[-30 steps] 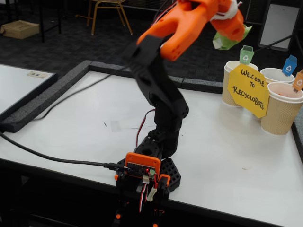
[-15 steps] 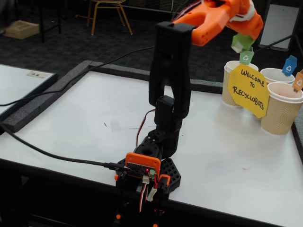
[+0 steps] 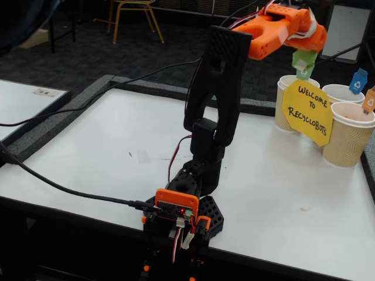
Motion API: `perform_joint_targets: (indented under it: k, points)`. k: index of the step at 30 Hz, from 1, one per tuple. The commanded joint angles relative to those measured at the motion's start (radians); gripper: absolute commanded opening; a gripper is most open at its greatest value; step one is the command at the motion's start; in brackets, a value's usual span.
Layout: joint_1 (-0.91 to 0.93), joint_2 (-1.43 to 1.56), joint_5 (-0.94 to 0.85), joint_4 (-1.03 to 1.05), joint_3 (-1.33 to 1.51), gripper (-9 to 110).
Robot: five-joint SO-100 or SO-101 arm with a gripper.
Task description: Sort rubbish by color.
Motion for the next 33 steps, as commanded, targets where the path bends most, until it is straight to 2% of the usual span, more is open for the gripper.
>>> perform_joint_targets:
  k: [1,7,15,27,33]
  points:
    - [-0.023,0.048,-0.035,-0.032,-0.14,2]
    - [-0.011,0.048,-0.034,-0.031,-0.115,10]
    - [0.046,0.048,-0.034,-0.051,-0.115,15]
    - [0.083,0.04,-0.035,-0.117,-0.101,16]
    - [0.06,0.179,-0.026,-0.023,-0.015,12]
